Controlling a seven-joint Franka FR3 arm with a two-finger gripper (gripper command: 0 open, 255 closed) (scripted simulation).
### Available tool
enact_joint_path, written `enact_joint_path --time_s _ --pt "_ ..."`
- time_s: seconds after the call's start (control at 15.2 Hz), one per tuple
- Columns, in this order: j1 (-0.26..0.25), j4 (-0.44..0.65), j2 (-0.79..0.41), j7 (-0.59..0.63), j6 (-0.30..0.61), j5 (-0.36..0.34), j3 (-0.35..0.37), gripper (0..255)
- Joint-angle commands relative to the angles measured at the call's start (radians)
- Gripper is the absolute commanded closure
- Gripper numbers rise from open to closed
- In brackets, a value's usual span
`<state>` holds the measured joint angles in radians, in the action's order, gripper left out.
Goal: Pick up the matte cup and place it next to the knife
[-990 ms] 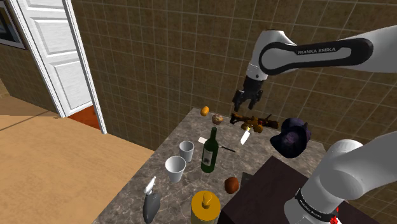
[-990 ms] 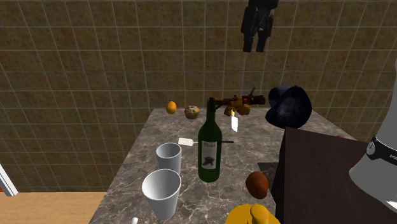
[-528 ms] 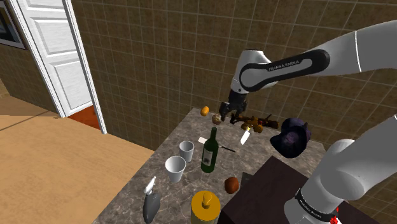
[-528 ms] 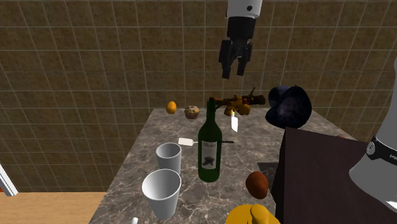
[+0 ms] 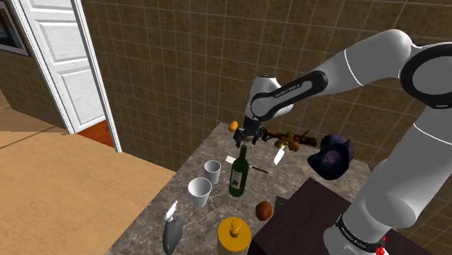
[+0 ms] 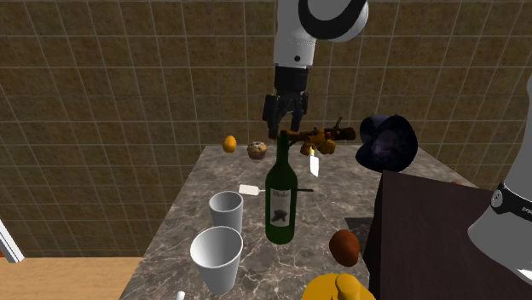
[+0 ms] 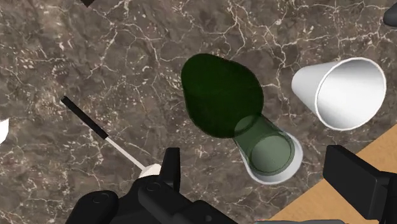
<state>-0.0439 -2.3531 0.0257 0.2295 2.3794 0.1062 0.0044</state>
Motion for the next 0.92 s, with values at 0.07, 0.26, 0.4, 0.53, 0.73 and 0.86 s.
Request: enact_joint_path --time_s 0.07,0.26,0.4,0.53,0.73,0.86 --pt "-0.004 0.053 -0.121 -0.001 0.068 0.009 0.004 0" --pt "-0.010 0.118 -0.239 0.003 0.120 0.015 0.011 0" --pt "-0.014 0.168 -0.317 0.007 0.149 0.017 0.014 0" --pt "-0.019 0.222 -0.396 0.011 0.173 0.019 0.017 0" --pt "-0.025 0.314 -0.514 0.018 0.199 0.019 0.020 0" --pt "-0.030 0.382 -0.592 0.024 0.210 0.019 0.021 0"
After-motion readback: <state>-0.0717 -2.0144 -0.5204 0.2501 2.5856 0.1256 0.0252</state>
